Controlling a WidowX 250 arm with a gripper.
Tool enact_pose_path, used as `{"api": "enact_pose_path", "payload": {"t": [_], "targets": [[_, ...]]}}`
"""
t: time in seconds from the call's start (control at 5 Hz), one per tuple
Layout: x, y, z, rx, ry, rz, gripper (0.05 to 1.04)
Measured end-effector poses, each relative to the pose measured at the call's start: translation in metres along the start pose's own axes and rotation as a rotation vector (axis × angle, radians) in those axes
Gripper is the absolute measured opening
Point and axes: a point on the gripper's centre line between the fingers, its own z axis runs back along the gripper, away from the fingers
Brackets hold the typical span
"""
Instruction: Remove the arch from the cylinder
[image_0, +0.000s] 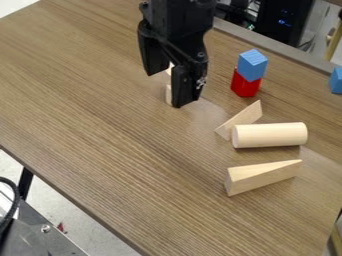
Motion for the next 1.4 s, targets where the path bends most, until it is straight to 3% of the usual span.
{"api": "enact_pose_path", "payload": {"t": [0.2, 0.6, 1.4], "targets": [[-0.002, -0.001, -0.005, -0.007, 0.019, 0.000, 0.999], [0.012, 0.028, -0.012, -0.004, 0.022, 0.130, 0.999], [0.029, 0.090, -0.027, -0.046, 0.018, 0.531, 0.999]]}}
